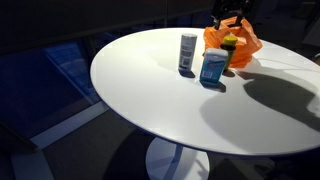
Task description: Pick up the white medicine bottle from the orange plastic and put it on the table
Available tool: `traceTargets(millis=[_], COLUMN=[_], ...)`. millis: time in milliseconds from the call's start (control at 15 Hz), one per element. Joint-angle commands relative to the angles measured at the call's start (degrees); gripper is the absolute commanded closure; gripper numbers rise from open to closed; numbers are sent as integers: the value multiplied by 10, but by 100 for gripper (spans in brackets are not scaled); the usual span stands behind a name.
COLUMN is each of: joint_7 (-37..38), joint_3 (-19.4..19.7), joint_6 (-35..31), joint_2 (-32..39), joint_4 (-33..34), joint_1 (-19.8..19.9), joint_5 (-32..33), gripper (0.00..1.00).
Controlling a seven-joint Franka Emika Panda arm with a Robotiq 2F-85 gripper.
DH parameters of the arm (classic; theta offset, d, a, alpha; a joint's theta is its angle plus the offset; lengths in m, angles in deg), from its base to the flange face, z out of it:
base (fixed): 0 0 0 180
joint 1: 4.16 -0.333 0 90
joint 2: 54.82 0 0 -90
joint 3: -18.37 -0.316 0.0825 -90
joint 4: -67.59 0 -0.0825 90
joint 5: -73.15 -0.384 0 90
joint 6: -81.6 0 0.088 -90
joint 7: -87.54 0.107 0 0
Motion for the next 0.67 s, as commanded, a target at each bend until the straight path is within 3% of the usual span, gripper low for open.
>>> traceTargets(millis=[0,267,333,467,600], joint_7=[12,11,12,12,14], joint_3=[8,10,10,11,13], joint_6=[-1,5,8,16,24], joint_2=[24,37,39,41,40], joint_4=[21,27,29,31,32], joint_1=[-16,-24,-26,-28,-29], joint_5=[-4,-4,-4,-4,-2], gripper=[0,3,27,29,45])
